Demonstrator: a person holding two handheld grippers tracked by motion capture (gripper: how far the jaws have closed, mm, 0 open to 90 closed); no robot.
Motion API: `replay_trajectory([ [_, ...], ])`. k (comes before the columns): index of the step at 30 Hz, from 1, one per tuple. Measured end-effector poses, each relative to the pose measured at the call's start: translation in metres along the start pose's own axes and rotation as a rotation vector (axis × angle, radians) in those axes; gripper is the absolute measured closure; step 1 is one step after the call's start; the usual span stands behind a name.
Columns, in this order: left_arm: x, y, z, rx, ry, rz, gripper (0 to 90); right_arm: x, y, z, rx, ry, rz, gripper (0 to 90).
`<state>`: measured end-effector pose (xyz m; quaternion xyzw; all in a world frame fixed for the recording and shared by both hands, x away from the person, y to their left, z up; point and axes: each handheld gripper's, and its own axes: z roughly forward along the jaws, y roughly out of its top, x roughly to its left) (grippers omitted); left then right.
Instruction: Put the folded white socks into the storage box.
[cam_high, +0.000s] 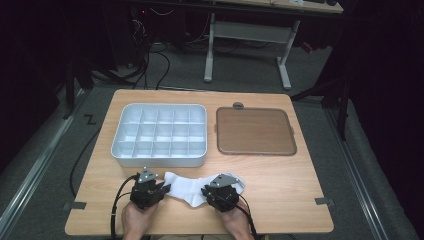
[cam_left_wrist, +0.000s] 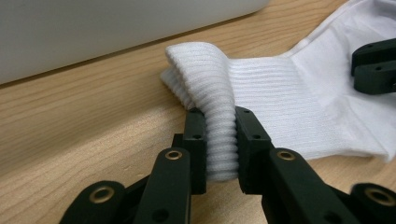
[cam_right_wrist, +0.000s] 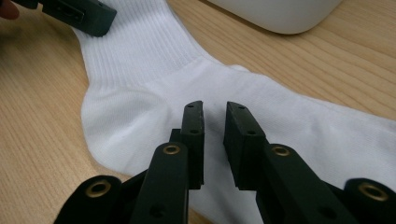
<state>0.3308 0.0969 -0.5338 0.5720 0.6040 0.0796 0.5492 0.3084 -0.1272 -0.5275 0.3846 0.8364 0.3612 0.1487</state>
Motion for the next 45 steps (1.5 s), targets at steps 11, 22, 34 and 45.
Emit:
replay_trajectory([
  [11,0.000,0.008,-0.007,0.009,-0.044,-0.030,78.6,0.003,-0.001,0.000,0.002,-0.004,-0.022,79.5],
  [22,-0.009,0.024,-0.018,-0.016,-0.109,-0.070,78.7,0.006,-0.003,0.002,-0.017,-0.001,-0.027,79.8],
  [34,-0.021,0.038,-0.029,-0.030,-0.170,-0.068,78.8,0.009,-0.001,0.004,-0.016,0.003,-0.041,79.9],
  [45,-0.030,0.048,-0.036,-0.035,-0.210,-0.075,78.7,0.017,0.004,0.010,-0.016,0.008,-0.057,79.8],
])
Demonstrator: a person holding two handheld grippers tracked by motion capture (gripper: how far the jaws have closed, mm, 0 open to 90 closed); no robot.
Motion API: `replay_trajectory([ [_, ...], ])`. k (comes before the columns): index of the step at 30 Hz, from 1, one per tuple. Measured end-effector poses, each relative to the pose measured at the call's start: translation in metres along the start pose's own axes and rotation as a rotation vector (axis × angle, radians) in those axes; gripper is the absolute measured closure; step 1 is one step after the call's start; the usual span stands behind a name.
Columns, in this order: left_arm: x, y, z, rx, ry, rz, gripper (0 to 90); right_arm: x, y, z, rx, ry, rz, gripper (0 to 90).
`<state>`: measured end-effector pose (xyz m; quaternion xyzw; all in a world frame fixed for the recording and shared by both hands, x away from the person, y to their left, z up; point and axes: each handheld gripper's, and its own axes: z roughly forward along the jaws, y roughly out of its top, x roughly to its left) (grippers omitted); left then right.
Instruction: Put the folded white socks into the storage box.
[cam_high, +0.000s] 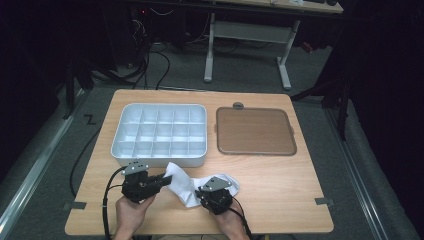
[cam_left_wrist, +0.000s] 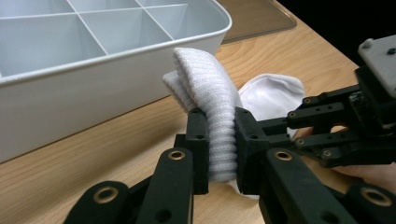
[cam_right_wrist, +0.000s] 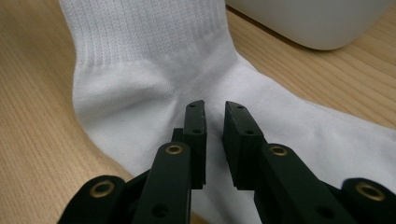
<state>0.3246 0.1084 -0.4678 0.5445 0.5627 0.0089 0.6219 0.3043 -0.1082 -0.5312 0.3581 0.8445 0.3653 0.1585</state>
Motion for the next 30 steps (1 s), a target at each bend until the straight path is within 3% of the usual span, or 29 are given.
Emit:
replay_trajectory([
  [16,-0.010,0.009,0.002,0.000,-0.049,-0.006,78.8,0.016,0.013,0.014,0.002,0.020,-0.032,79.5],
  [30,-0.010,0.008,0.006,0.022,-0.063,-0.012,78.8,0.026,0.021,0.023,0.002,0.045,-0.033,79.7],
])
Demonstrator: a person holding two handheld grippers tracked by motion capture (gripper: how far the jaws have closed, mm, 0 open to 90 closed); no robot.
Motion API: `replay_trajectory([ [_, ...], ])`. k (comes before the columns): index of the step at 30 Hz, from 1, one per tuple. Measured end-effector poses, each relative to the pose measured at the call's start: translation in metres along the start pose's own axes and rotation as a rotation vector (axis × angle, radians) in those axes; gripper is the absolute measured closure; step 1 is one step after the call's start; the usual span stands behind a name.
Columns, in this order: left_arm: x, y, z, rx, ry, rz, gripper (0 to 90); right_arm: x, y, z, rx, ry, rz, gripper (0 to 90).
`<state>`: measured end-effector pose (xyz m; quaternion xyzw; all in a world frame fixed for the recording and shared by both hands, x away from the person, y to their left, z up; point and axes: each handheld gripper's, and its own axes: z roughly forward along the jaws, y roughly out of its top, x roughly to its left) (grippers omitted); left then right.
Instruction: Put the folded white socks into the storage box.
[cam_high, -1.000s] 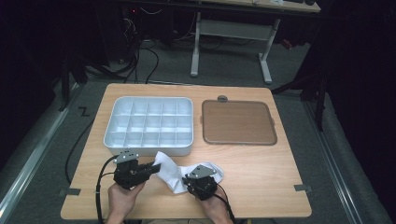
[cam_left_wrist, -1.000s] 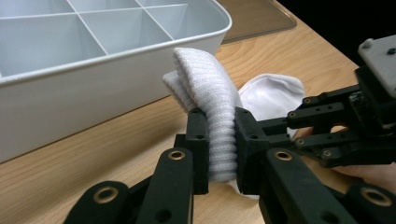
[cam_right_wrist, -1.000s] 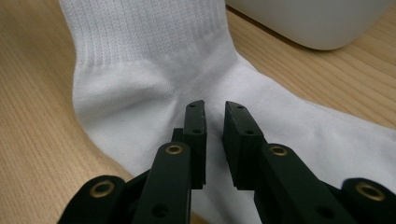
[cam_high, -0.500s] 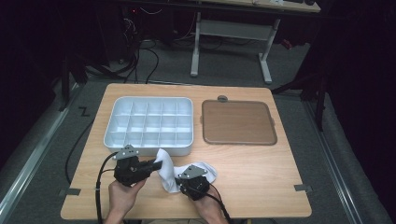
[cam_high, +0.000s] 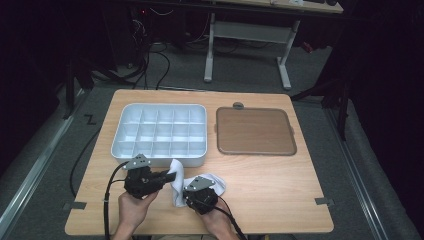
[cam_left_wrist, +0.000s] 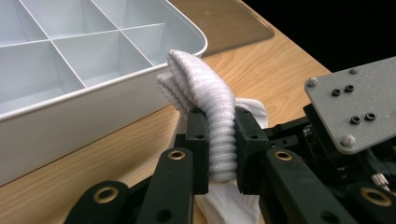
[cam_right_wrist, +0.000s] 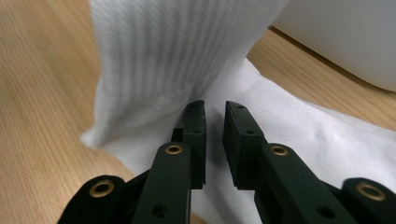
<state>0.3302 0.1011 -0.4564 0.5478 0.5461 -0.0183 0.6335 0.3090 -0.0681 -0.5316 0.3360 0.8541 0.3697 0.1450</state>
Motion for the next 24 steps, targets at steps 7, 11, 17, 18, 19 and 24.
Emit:
replay_trajectory([
  [7,0.001,-0.002,0.003,0.027,0.025,0.026,78.8,0.002,0.003,0.000,0.012,0.016,0.001,77.3],
  [11,0.001,-0.004,0.004,0.044,0.050,0.043,78.8,-0.002,0.002,-0.009,0.010,-0.001,0.006,73.8],
  [17,0.000,-0.007,0.008,0.065,0.068,0.072,78.7,-0.026,-0.001,-0.046,-0.057,-0.083,0.036,73.3],
  [18,0.000,-0.008,0.009,0.066,0.070,0.073,78.8,-0.032,-0.002,-0.051,-0.062,-0.105,0.039,73.2],
  [19,0.000,-0.008,0.009,0.072,0.071,0.080,78.8,-0.038,-0.004,-0.056,-0.066,-0.123,0.047,73.1],
  [24,-0.005,-0.010,0.014,0.072,0.078,0.093,78.7,-0.066,-0.017,-0.072,-0.054,-0.175,0.117,71.8],
])
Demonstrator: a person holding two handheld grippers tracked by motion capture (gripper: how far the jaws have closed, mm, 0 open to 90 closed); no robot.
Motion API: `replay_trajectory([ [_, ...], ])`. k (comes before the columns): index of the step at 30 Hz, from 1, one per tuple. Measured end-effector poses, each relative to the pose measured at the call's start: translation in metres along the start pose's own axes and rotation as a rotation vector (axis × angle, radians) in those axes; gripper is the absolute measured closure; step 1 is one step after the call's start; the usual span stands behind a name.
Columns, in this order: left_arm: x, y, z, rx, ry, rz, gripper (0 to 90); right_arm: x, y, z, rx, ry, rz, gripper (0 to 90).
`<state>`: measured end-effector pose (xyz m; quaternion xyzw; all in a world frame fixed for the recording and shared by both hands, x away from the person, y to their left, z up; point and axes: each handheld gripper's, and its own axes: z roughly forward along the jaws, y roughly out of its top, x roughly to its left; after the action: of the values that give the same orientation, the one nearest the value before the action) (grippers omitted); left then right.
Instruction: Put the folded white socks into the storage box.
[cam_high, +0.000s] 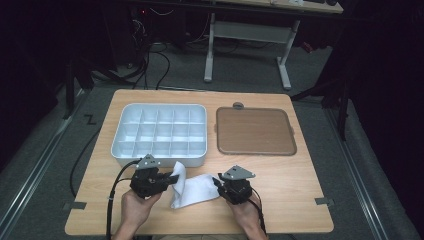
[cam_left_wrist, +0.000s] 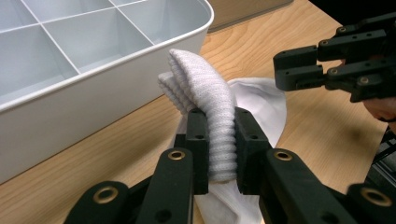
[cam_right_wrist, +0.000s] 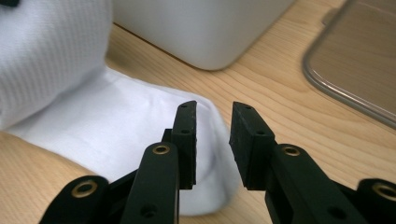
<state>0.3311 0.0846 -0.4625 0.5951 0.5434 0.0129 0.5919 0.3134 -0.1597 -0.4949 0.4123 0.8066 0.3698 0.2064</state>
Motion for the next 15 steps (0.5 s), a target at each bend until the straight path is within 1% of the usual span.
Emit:
replay_trajectory([
  [1,-0.001,-0.001,0.001,0.004,0.001,0.004,78.7,0.000,0.000,0.000,0.000,0.000,0.000,71.8],
  [2,-0.002,-0.002,0.003,0.016,0.005,0.016,78.8,-0.003,-0.003,0.000,0.006,-0.003,0.005,71.0],
  [5,-0.004,-0.003,0.005,0.017,0.009,0.020,78.7,-0.004,-0.007,0.003,0.016,-0.004,0.006,69.9],
  [6,-0.004,-0.004,0.006,0.025,0.010,0.023,78.7,-0.005,-0.009,0.004,0.021,-0.001,0.012,69.1],
  [7,-0.004,-0.004,0.007,0.025,0.013,0.022,78.7,-0.005,-0.010,0.006,0.027,-0.007,0.012,68.2],
  [8,-0.005,-0.006,0.009,0.029,0.018,0.032,78.7,-0.008,-0.013,0.009,0.039,-0.017,0.013,66.9],
  [11,-0.005,-0.007,0.010,0.031,0.019,0.038,78.7,-0.011,-0.016,0.011,0.048,-0.016,0.022,66.1],
  [12,-0.005,-0.008,0.011,0.038,0.019,0.046,78.7,-0.014,-0.017,0.013,0.054,-0.012,0.024,65.7],
  [13,-0.006,-0.009,0.011,0.039,0.018,0.044,78.7,-0.014,-0.017,0.013,0.054,-0.012,0.024,65.7],
  [15,-0.007,-0.010,0.013,0.042,0.015,0.041,78.7,-0.015,-0.019,0.015,0.063,0.020,0.040,69.9],
])
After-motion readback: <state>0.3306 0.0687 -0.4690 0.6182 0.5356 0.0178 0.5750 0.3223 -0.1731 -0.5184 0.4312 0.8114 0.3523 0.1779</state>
